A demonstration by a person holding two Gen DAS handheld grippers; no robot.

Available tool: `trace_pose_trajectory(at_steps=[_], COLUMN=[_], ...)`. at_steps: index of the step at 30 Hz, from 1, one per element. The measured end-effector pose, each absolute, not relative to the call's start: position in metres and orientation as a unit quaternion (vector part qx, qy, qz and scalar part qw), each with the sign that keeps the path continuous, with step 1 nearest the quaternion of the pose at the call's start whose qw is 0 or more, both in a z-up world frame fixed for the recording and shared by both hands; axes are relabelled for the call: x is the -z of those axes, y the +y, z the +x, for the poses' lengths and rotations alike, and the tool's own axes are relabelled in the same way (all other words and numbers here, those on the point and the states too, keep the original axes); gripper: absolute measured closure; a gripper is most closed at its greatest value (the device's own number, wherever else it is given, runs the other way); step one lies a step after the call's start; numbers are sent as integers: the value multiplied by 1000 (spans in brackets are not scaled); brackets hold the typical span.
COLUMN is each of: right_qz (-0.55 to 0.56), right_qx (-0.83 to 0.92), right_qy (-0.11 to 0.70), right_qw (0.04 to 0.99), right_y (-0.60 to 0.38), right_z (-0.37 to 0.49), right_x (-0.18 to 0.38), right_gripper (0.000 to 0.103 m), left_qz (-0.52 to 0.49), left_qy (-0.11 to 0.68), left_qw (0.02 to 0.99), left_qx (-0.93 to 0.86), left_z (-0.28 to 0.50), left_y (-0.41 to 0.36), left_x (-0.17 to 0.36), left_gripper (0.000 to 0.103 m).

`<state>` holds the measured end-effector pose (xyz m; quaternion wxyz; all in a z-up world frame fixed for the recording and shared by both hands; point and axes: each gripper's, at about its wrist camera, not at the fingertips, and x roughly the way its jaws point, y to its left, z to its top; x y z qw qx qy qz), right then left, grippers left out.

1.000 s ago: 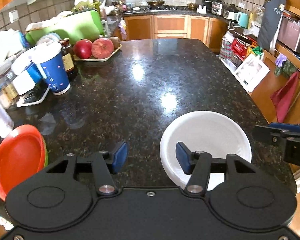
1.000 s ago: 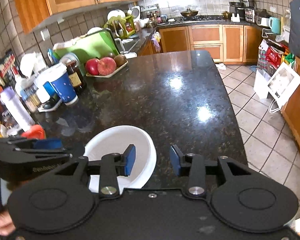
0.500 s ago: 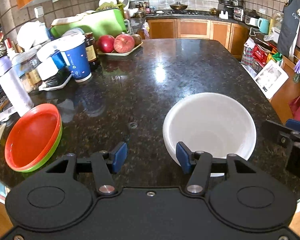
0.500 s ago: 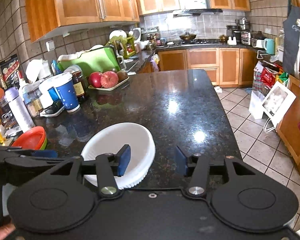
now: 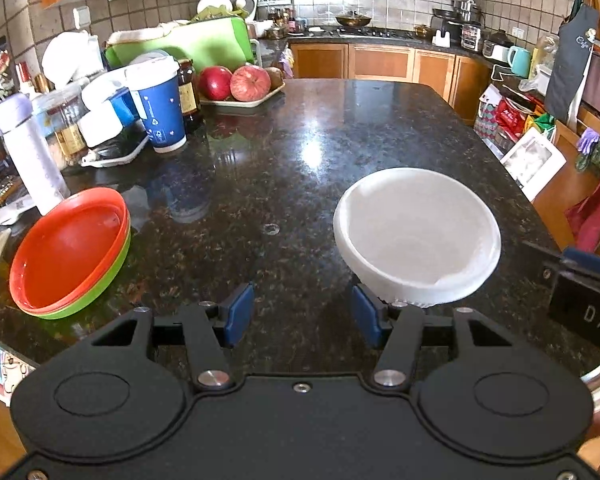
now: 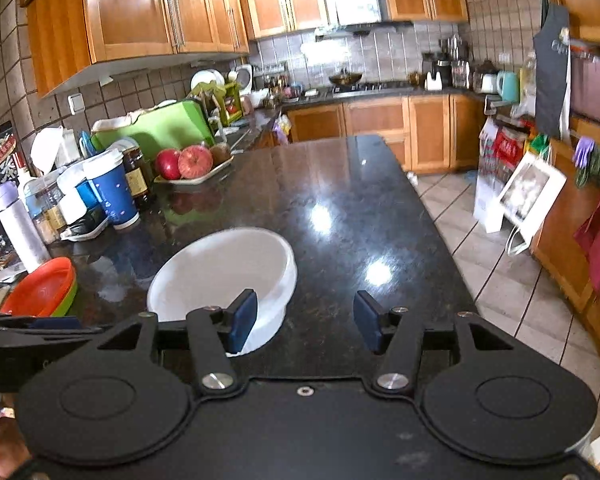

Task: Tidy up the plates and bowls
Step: 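Move both open grippers to the rim of the white bowl stack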

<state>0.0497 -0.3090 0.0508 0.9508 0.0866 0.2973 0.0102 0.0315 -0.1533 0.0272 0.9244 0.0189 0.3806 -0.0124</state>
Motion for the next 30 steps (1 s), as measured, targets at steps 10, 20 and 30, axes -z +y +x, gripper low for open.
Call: trace_pose_trajectory(at_steps=[10, 20, 30], right_qz=[84, 101, 106], right_qx=[6, 47, 70], right_qy=[291, 314, 324], right_qw=[953, 943, 937], right_y=[-284, -276, -288], right_z=[44, 49, 69], right_x=[-58, -54, -58], right_gripper=[48, 59, 59], left_qz=[41, 43, 59], left_qy=[385, 388, 381], left_qw=[920, 913, 915], left_qx=[67, 120, 117], left_z=[36, 50, 72], left_y=[-133, -118, -129], left_x=[-25, -24, -31], left_gripper=[43, 43, 43])
